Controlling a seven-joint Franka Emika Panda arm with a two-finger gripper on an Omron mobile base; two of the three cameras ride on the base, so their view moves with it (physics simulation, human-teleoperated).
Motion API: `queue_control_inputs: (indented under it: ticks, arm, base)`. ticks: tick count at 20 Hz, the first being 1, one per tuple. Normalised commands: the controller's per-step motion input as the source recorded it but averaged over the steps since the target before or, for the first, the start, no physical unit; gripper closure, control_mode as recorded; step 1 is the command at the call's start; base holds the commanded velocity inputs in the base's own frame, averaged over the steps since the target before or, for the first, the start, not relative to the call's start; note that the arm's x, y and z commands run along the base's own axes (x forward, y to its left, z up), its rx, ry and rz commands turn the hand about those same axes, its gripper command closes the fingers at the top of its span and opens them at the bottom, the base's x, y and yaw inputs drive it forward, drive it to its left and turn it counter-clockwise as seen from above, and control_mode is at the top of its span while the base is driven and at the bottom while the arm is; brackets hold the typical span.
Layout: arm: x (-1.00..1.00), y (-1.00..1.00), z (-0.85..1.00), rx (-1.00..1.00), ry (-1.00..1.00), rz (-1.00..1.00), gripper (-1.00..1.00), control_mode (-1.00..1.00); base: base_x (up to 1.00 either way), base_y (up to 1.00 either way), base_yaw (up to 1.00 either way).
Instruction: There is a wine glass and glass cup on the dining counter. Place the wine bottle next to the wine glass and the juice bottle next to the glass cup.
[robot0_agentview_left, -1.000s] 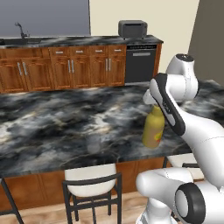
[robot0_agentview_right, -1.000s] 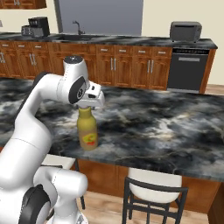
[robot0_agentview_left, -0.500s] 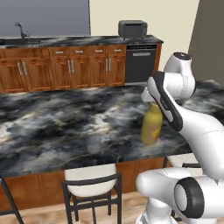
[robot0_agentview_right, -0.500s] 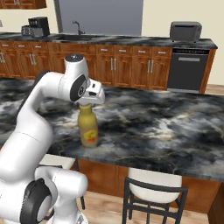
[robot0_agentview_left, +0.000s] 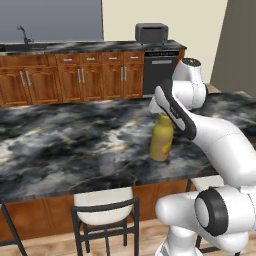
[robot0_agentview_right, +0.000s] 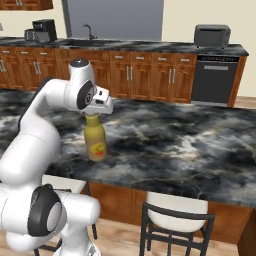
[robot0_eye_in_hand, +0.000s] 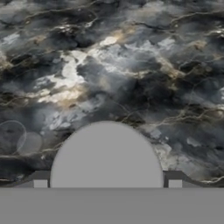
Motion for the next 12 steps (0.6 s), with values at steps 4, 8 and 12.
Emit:
queue_control_inputs:
  ticks: [4, 8, 12]
  arm:
    - [0.23, 0.41, -0.06, 0.0, 0.0, 0.11, 1.0, -1.0]
    - [0.14, 0.36, -0.07, 0.02, 0.0, 0.13, 1.0, -1.0]
    - [0.09, 0.28, -0.11, 0.09, 0.0, 0.12, 1.0, -1.0]
  base:
    - [0.0, 0.0, 0.0]
    - [0.0, 0.0, 0.0]
    - [0.0, 0.0, 0.0]
